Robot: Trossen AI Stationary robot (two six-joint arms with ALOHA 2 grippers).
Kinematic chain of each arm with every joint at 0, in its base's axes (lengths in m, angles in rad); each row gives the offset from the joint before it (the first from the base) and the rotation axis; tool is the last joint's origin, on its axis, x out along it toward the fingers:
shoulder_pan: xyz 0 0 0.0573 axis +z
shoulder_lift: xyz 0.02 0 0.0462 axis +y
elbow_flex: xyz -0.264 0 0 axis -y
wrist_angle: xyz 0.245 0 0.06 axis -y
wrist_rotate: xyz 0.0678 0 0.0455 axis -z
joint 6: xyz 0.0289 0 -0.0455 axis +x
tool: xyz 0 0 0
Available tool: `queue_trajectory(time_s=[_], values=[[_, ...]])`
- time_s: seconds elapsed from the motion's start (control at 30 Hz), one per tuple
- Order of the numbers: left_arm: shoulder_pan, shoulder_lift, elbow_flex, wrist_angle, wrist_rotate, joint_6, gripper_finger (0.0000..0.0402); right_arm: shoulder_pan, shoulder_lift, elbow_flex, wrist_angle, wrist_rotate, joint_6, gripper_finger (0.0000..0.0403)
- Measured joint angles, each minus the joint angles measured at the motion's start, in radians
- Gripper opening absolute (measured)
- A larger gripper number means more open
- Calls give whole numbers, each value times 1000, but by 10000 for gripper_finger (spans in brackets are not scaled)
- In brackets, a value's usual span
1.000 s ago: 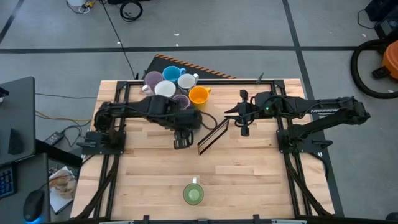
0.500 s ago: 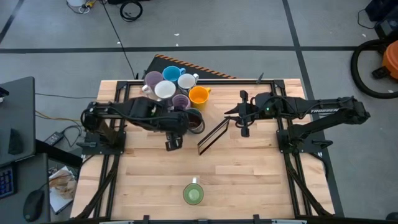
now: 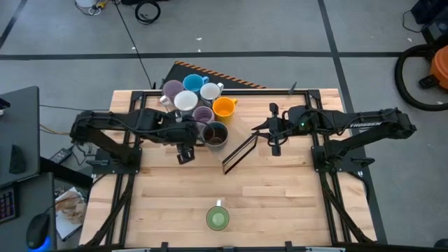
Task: Place coffee mugs
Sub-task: Put the blue and brown mug on the shelf
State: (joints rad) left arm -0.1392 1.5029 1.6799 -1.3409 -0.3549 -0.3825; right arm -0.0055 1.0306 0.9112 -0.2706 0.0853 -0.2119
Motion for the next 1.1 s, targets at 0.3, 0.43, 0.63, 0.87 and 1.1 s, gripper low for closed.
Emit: queue_trajectory(time_s=[0.3, 0.43, 0.63, 0.87, 1.1], values=[[20, -46, -154, 122, 45, 28, 148, 0, 0, 0, -7, 0, 0, 73], [20, -46, -183, 174, 72, 32, 148, 0, 0, 0, -9, 0, 0, 73], [18, -46, -183, 202, 109, 28, 148, 0, 0, 0, -9, 1, 0, 73], [18, -46, -183, 233, 154, 28, 148, 0, 0, 0, -10, 2, 0, 73], [17, -46, -182, 294, 196, 30, 148, 0, 0, 0, -12, 2, 0, 73]])
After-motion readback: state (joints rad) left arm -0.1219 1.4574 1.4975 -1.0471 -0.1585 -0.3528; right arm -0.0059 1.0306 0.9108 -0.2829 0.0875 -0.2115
